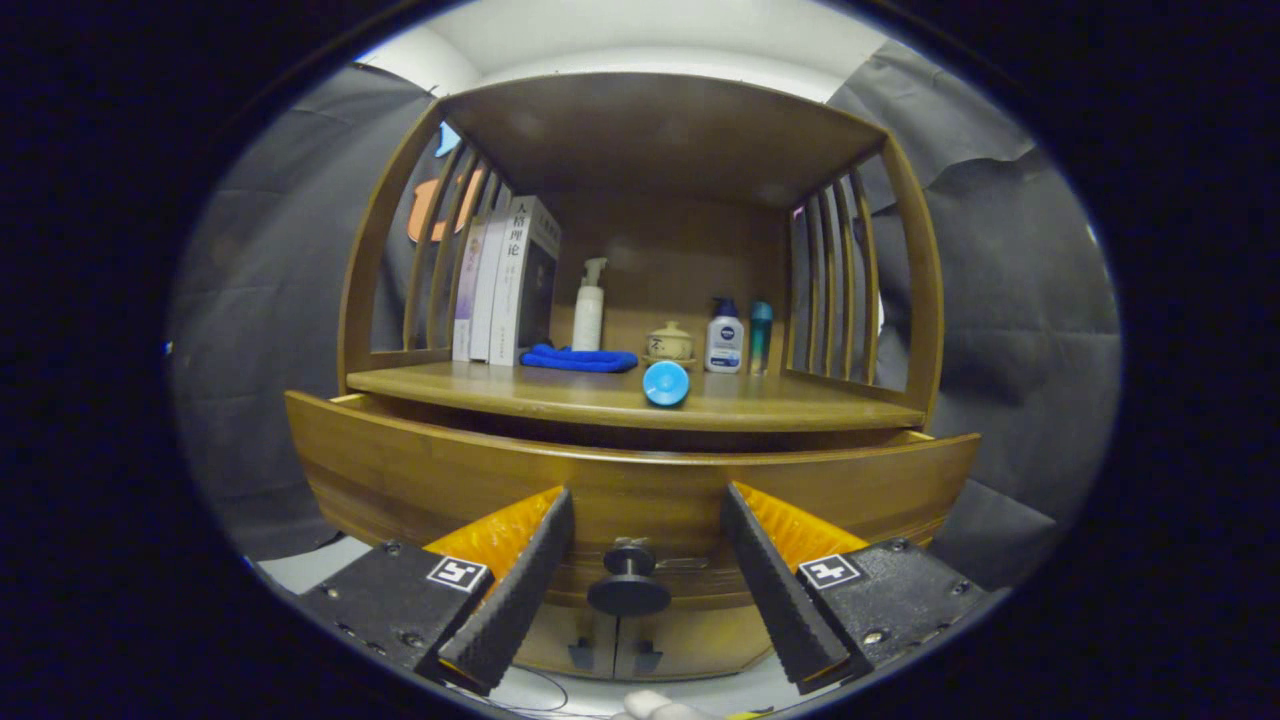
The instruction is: Pull open the drawer, take out the items inside it, and place them on the countertop above the cabinet.
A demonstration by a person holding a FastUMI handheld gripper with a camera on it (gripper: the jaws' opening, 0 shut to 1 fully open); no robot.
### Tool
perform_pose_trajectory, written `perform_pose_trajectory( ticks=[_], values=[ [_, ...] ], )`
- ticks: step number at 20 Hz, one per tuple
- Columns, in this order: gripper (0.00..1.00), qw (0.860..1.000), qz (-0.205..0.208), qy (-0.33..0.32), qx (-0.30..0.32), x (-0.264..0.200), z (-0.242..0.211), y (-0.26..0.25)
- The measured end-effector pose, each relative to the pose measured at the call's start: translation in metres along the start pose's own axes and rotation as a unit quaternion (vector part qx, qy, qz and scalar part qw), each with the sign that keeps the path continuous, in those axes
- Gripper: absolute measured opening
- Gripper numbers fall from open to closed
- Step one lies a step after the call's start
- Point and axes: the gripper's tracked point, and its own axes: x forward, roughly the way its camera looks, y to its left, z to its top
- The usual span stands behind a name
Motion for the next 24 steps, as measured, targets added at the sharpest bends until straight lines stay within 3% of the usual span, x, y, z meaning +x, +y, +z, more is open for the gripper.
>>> perform_pose_trajectory(
  ticks=[9, 15, 17, 24],
  values=[
    [0.99, 1.0, 0.001, 0.01, -0.003, 0.048, 0.006, -0.001],
    [0.99, 1.0, -0.001, 0.011, 0.003, 0.05, 0.004, -0.003],
    [1.0, 1.0, -0.001, -0.003, 0.026, 0.039, 0.016, -0.005],
    [0.99, 0.999, 0.005, -0.05, -0.003, -0.057, 0.042, -0.016]
  ],
)
